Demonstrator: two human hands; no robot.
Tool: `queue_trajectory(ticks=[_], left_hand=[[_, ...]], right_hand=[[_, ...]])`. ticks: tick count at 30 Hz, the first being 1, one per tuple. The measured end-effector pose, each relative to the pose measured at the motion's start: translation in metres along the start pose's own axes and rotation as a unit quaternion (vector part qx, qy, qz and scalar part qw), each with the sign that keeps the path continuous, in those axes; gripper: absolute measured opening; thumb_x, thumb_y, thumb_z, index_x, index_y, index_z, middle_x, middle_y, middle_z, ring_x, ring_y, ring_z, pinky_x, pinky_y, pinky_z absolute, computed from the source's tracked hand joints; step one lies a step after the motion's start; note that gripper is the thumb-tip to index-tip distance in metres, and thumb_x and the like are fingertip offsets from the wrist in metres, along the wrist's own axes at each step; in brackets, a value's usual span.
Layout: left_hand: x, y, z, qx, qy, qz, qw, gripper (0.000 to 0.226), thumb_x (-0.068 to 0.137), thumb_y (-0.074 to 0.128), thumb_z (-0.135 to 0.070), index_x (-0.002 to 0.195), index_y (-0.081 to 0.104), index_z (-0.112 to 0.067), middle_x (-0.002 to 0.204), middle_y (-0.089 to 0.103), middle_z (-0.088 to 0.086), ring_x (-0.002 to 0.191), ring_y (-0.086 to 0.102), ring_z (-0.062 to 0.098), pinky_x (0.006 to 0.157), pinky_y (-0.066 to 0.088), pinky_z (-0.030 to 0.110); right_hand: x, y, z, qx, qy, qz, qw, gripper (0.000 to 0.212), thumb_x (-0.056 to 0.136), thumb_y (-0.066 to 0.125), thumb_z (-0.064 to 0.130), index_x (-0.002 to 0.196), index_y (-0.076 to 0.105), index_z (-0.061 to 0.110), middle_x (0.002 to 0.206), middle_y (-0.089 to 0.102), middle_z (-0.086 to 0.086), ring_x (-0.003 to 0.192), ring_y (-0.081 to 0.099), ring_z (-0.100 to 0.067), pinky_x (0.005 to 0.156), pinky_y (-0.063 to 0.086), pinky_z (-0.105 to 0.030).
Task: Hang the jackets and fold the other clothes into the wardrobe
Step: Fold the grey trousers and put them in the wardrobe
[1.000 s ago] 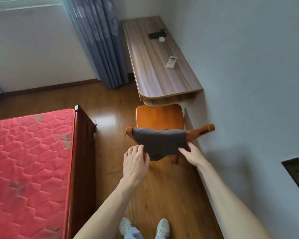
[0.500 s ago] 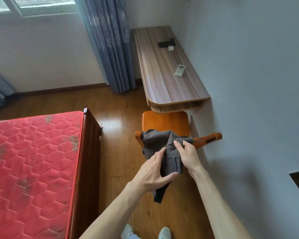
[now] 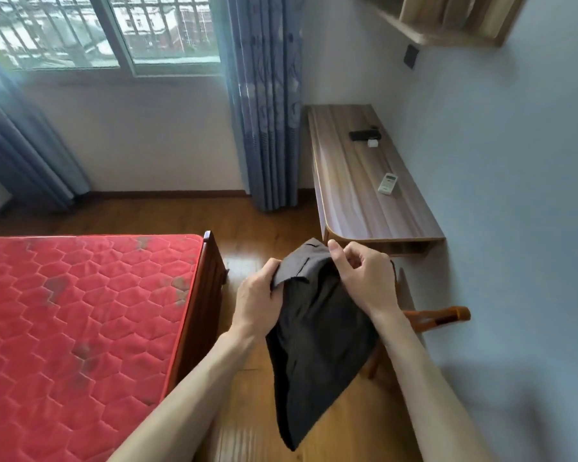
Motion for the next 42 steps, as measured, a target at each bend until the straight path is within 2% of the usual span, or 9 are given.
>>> queue_trajectory(ticks=[3,6,14,20,24,29,33,38,42], left_hand=[[0.025,-0.046,0.012,0.022,0.0,-0.014,1.0,0.02,0.093,0.06,-0.011,0.095,0.056,-0.03,0.071,0.06,-0.019,0.064,0.057,0.001,0.06,0.04,0.016],[0.042,-0.089,0.02,0.042,0.016,0.006,0.999,0.02,0.091,0.057,-0.016,0.092,0.053,-0.036,0.069,0.056,-0.024,0.064,0.056,-0.001,0.064,0.042,0.019],[0.055,-0.196,0.051,0.02,0.04,-0.01,0.999,0.009,0.098,0.061,-0.015,0.092,0.061,-0.021,0.074,0.064,-0.014,0.067,0.06,0.008,0.061,0.044,0.024],[0.047,-0.277,0.071,-0.016,-0.008,-0.088,0.996,0.023,0.097,0.068,-0.034,0.081,0.059,-0.02,0.066,0.058,-0.005,0.065,0.054,0.024,0.061,0.046,0.039],[0.029,-0.322,0.09,-0.006,-0.037,-0.099,0.994,0.02,0.092,0.074,-0.033,0.101,0.072,-0.017,0.085,0.073,-0.005,0.079,0.07,0.015,0.073,0.058,0.046],[-0.002,-0.378,0.135,0.053,-0.089,-0.13,0.986,0.014,0.09,0.078,-0.028,0.102,0.075,-0.023,0.089,0.074,-0.014,0.083,0.071,0.005,0.075,0.06,0.035],[-0.035,-0.424,0.184,0.119,-0.183,-0.146,0.965,0.034,0.086,0.078,-0.026,0.071,0.062,-0.052,0.067,0.065,-0.024,0.063,0.062,0.0,0.058,0.043,0.022],[-0.085,-0.492,0.243,0.165,-0.322,-0.189,0.913,0.034,0.085,0.082,-0.034,0.066,0.062,-0.014,0.058,0.06,-0.005,0.056,0.054,0.017,0.057,0.041,0.037],[-0.115,-0.542,0.272,0.078,-0.402,-0.25,0.878,0.032,0.083,0.086,-0.027,0.066,0.067,-0.008,0.061,0.054,-0.006,0.058,0.051,0.012,0.057,0.039,0.03]], right_hand=[[0.005,0.004,0.047,-0.027,-0.177,0.023,0.984,0.019,0.094,0.07,0.038,0.105,0.065,0.024,0.106,0.065,0.008,0.092,0.06,-0.008,0.081,0.056,-0.027],[0.019,0.032,0.088,-0.077,-0.264,0.147,0.95,0.066,0.089,0.072,0.036,0.149,0.048,0.025,0.153,0.047,0.008,0.134,0.047,-0.012,0.117,0.039,-0.035],[0.053,0.113,0.19,-0.095,-0.342,0.185,0.916,0.032,0.101,0.066,0.019,0.133,0.07,0.021,0.125,0.073,0.004,0.114,0.068,-0.016,0.101,0.056,-0.037],[0.074,0.169,0.274,0.062,-0.33,0.193,0.922,0.019,0.106,0.059,0.018,0.117,0.074,0.019,0.107,0.074,0.008,0.101,0.069,-0.011,0.085,0.055,-0.025],[0.094,0.2,0.328,0.144,-0.295,0.192,0.925,0.017,0.109,0.056,0.023,0.107,0.072,0.019,0.096,0.072,0.009,0.092,0.068,-0.005,0.079,0.052,-0.021],[0.112,0.25,0.383,0.184,-0.302,0.211,0.911,0.026,0.109,0.055,0.027,0.099,0.068,0.009,0.089,0.07,-0.009,0.082,0.064,-0.019,0.073,0.05,-0.035],[0.125,0.299,0.42,0.25,-0.276,0.231,0.899,0.031,0.109,0.055,0.024,0.084,0.059,0.005,0.073,0.055,-0.001,0.068,0.047,-0.004,0.062,0.038,-0.023],[0.157,0.369,0.457,0.309,-0.248,0.292,0.87,0.032,0.107,0.059,0.028,0.098,0.067,-0.001,0.091,0.065,-0.027,0.08,0.058,-0.018,0.07,0.049,-0.048],[0.184,0.429,0.485,0.31,-0.241,0.358,0.848,0.026,0.104,0.064,0.035,0.1,0.076,0.012,0.099,0.075,-0.02,0.084,0.067,-0.017,0.078,0.058,-0.052]])
Point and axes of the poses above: each hand's wrist, its own x-axis towards the middle knuckle, its own y-axis out of the palm, z = x × y, the point moved 4 cm from there along x, towards the middle knuckle
